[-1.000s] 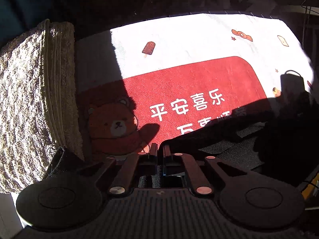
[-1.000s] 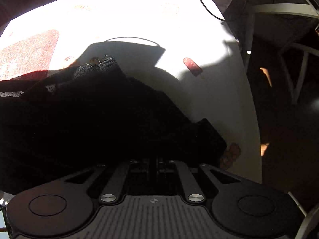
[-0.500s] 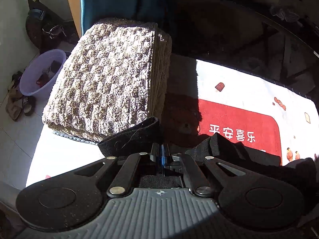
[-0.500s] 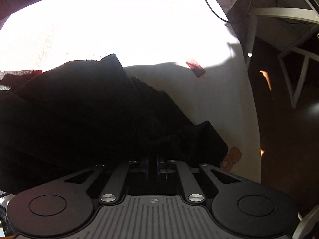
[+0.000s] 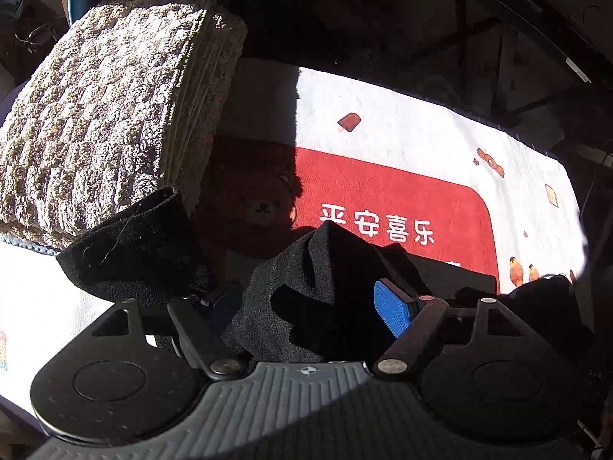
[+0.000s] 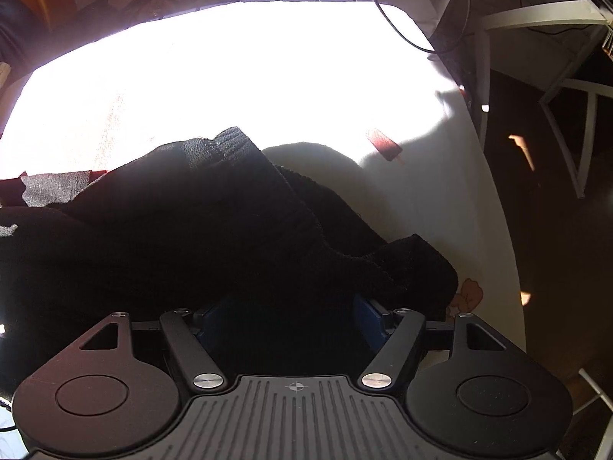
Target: Fold clothes
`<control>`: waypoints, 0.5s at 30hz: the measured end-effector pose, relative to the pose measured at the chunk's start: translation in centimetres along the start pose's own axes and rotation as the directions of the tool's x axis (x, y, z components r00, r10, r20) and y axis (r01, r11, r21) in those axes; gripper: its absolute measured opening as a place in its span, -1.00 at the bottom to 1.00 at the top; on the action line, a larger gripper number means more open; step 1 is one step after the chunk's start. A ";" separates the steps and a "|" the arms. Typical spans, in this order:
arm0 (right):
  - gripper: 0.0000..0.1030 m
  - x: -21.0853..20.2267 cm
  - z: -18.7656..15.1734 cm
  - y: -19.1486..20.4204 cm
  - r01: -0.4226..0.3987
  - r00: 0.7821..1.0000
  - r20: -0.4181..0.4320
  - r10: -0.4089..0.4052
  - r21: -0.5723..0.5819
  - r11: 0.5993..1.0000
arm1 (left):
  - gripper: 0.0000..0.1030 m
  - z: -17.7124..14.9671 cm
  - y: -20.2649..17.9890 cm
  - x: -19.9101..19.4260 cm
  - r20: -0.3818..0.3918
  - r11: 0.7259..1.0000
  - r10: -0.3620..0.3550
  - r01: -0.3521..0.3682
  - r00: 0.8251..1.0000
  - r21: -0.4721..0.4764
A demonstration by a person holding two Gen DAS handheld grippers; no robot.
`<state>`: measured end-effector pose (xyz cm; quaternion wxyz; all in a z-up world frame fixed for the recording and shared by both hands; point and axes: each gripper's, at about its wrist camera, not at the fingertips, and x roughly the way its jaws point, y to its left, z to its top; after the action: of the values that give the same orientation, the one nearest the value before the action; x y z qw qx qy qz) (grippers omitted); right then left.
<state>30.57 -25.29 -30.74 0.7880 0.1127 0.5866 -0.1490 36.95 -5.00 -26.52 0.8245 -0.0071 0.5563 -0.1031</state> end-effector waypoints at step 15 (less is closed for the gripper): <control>0.33 2.4 0.5 -0.1 -0.009 0.999 -0.040 0.010 0.022 1.000 | -0.86 2.3 3.0 -3.0 0.092 0.999 0.027 -0.030 0.995 0.031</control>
<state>31.63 -25.84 -32.86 0.7755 0.1271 0.6001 -0.1493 38.42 -1.77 -23.24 0.8505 0.0094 0.5164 -0.0997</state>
